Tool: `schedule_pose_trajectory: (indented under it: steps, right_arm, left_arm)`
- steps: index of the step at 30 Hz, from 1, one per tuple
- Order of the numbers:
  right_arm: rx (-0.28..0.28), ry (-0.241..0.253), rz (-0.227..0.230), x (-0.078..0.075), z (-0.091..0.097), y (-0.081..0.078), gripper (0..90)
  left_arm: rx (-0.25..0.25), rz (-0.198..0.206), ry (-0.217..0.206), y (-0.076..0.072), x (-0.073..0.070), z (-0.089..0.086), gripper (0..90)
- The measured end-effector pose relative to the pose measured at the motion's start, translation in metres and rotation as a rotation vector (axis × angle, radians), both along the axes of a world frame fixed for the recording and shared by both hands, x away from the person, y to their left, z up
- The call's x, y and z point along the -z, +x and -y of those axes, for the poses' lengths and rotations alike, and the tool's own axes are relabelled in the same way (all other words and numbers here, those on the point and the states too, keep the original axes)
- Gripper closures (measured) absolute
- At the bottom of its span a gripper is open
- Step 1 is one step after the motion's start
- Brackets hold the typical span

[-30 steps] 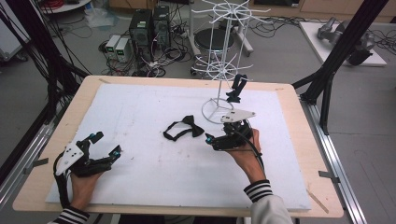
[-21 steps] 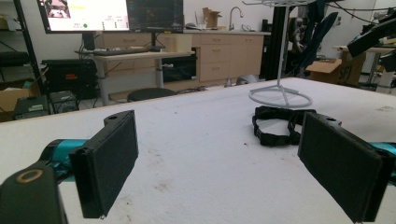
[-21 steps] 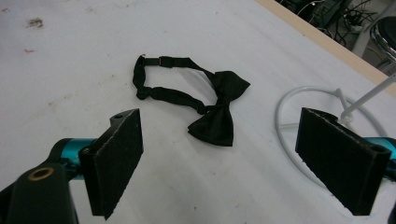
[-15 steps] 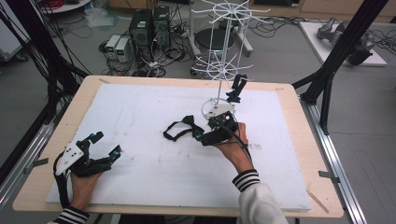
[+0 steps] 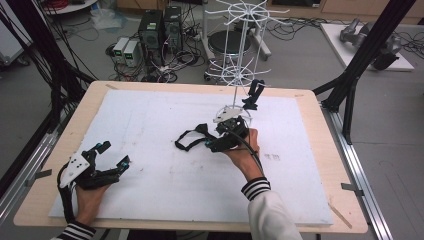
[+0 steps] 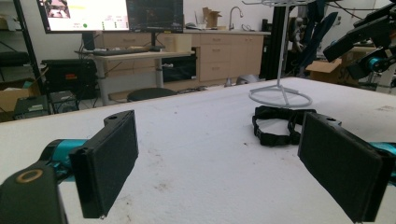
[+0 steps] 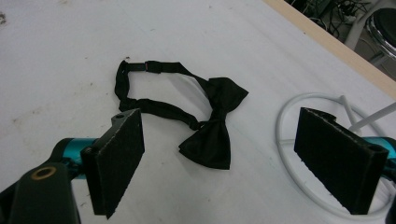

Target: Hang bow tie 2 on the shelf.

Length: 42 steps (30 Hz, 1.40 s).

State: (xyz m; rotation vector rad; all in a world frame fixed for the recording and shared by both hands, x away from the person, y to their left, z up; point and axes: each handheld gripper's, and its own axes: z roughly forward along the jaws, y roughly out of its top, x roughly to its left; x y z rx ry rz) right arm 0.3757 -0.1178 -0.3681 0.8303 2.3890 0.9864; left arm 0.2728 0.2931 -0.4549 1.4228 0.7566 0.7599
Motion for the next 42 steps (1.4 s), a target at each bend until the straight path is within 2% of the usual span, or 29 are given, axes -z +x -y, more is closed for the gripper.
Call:
schedule_pose_trajectory:
  steps: [3, 11, 16, 23, 28, 35, 39, 42]
  right_arm:
    - [0.001, -0.01, -0.016, 0.003, -0.003, 0.004, 15.7]
    - [-0.01, 0.01, -0.064, 0.008, -0.012, 0.017, 16.1]
    - [-0.011, -0.005, -0.087, 0.015, -0.015, 0.022, 16.3]
    - [0.009, -0.005, -0.108, 0.022, -0.013, 0.03, 17.3]
    - [0.044, 0.022, -0.137, 0.026, -0.011, 0.035, 18.1]
    - [0.069, 0.015, -0.147, 0.033, -0.014, 0.041, 20.6]
    - [0.087, -0.001, -0.129, 0.036, -0.016, 0.043, 21.9]
    - [0.098, 0.005, -0.128, 0.038, -0.016, 0.044, 22.1]
  left_arm:
    - [0.0, 0.0, 0.0, 0.0, 0.0, 0.0, 12.6]
    - [0.001, -0.001, -0.004, 0.0, 0.0, 0.0, 12.6]
    - [0.001, -0.002, -0.004, 0.0, 0.0, 0.0, 12.6]
    - [0.001, -0.003, -0.004, 0.0, 0.0, 0.0, 12.6]
    - [0.001, -0.003, -0.005, 0.0, 0.0, 0.0, 12.6]
    - [0.001, -0.003, -0.005, 0.0, 0.0, 0.0, 12.6]
    - [0.002, -0.003, -0.004, 0.0, 0.0, 0.0, 12.6]
    - [0.001, -0.003, -0.002, 0.0, 0.0, 0.0, 12.6]
